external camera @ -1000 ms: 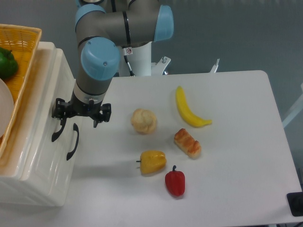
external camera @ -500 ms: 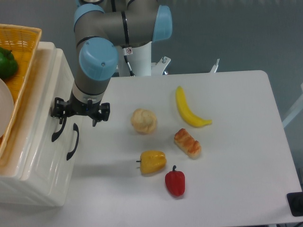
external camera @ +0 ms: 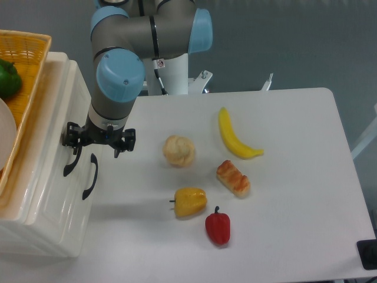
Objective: Slide open the top white drawer
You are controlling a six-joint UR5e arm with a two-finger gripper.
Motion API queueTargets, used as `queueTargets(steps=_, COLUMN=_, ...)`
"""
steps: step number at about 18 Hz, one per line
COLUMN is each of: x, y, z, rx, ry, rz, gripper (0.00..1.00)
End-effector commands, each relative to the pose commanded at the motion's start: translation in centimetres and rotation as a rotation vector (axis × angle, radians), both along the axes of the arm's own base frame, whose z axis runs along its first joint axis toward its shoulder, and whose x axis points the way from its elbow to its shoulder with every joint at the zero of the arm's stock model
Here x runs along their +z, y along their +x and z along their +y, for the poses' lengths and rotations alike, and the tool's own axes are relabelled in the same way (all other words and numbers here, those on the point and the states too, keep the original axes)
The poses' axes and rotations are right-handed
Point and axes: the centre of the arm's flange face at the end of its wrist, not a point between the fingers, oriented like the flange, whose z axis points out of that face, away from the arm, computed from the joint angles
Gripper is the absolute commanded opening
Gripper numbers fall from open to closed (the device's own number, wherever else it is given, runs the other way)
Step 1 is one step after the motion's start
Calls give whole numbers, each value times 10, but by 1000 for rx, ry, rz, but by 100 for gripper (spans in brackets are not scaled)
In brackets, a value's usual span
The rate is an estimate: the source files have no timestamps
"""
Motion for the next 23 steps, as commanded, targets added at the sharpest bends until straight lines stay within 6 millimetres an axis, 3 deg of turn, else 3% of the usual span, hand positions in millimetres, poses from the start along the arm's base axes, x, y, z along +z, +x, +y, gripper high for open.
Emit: queueTargets(steps=23, x=-3, y=-12, z=-1, rx=-2, ry=-27, rz=46, gripper=100)
